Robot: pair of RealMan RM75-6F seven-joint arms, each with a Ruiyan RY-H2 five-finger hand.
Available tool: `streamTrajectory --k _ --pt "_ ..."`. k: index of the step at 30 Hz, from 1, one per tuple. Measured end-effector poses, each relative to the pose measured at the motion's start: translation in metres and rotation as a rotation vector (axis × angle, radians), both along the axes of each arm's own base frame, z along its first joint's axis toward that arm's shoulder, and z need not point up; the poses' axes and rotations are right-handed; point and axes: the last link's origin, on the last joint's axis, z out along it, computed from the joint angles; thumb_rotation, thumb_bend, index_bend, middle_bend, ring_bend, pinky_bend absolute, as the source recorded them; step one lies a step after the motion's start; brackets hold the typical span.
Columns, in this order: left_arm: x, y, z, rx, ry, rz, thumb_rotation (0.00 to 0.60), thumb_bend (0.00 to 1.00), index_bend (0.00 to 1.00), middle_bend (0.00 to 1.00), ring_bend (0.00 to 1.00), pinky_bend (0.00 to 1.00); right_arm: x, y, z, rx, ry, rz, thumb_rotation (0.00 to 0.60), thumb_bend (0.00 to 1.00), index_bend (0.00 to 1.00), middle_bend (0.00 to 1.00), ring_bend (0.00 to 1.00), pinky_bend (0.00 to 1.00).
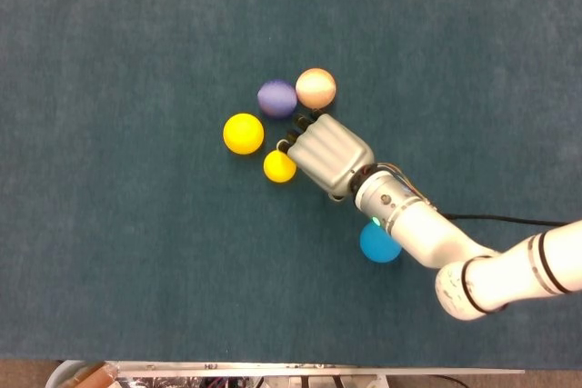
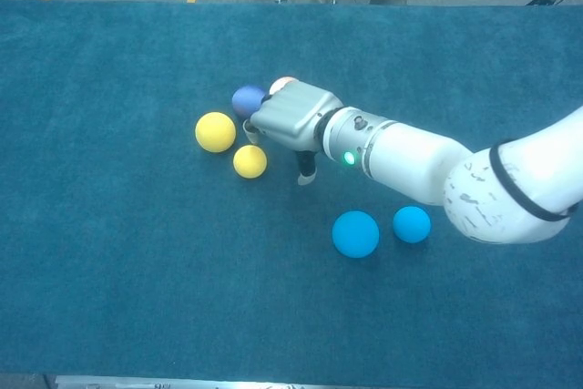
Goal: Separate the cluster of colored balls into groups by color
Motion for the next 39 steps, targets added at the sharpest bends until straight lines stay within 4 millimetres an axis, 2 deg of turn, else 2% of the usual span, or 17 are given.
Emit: streamTrajectory --k 10,20,27,39 --pt "-0.001 -0.002 0.000 0.001 -0.003 0.004 0.600 0.34 0.27 0.27 0.24 0.20 -0.006 0.006 0.002 0.003 0.041 0.014 0.600 0.05 0.26 0.30 0.14 0.23" --pt "-0.001 -0.004 0.001 0.004 -0.004 0.004 0.600 0.34 0.27 0.27 0.24 0.20 -0.008 0.006 -0.014 -0.002 0.093 0.016 0.600 0.05 0.26 0.30 0.14 0.23" --pt "-0.002 -0.006 0.003 0.013 -0.001 0.006 0.600 0.34 0.27 0.27 0.24 0.20 0.003 0.012 -0.030 0.020 0.094 0.022 0.600 0.05 0.26 0.30 0.14 0.23" --pt "-0.002 -0.009 0.006 0.023 0.002 0.009 0.600 0.34 0.27 0.27 0.24 0.20 0.027 0.026 -0.045 0.064 0.051 0.037 0.600 0.05 0.26 0.30 0.14 0.23"
